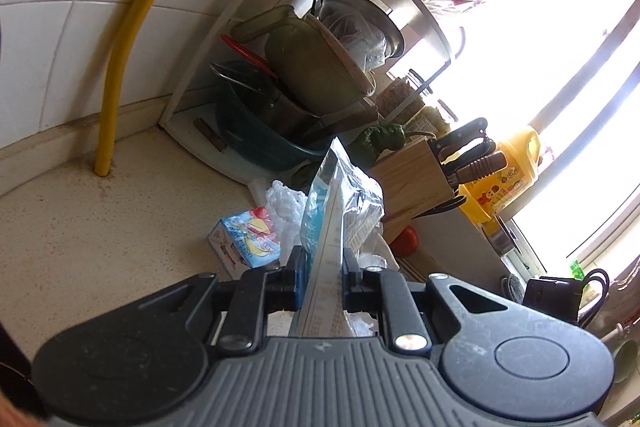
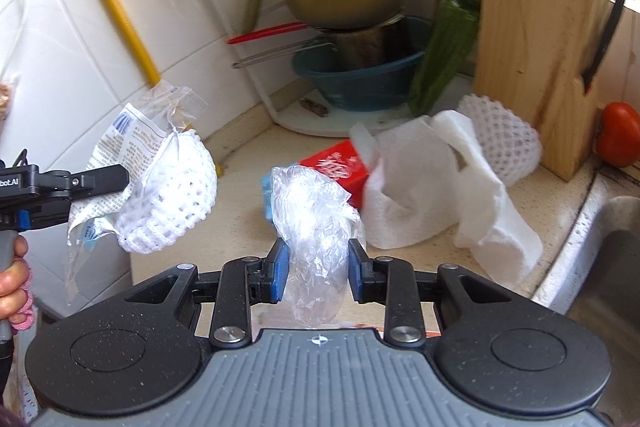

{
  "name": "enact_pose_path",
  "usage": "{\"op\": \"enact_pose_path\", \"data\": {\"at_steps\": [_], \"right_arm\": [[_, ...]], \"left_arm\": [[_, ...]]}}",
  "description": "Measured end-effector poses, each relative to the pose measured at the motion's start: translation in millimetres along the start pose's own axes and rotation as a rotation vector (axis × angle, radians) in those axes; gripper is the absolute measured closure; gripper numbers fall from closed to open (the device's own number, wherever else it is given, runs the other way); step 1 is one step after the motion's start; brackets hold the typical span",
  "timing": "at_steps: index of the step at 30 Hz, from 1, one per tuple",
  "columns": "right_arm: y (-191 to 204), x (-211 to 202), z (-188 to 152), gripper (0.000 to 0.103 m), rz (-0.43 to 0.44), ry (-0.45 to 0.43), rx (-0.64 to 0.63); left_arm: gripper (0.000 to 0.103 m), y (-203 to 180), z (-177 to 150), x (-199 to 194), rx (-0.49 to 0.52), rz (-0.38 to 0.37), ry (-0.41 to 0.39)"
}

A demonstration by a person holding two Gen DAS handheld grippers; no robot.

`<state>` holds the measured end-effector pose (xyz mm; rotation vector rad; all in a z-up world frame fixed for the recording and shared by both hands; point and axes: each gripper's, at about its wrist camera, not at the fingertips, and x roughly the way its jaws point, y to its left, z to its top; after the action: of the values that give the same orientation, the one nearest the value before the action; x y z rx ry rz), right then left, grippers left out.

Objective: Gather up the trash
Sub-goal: 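Carry the held packet and plastic bag with both tools to the black bin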

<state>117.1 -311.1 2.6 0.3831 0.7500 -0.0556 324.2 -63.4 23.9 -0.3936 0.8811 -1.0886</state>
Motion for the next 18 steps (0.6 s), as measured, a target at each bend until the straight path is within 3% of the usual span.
{"op": "enact_pose_path", "data": {"at_steps": [10,18], "right_arm": [[61.7,2.6,-3.6,0.065,0.221,0.015,-0.151],[126.2,15.4,-21.6,0.065,0.42,0.086,-0.277]], "left_arm": [[0.091,-13.8,-50.4,-86.6,-0.042,0.164,-0.145],[0.091,-10.3,-99.9,-166.5,-0.127,0.342,-0.29]]}}
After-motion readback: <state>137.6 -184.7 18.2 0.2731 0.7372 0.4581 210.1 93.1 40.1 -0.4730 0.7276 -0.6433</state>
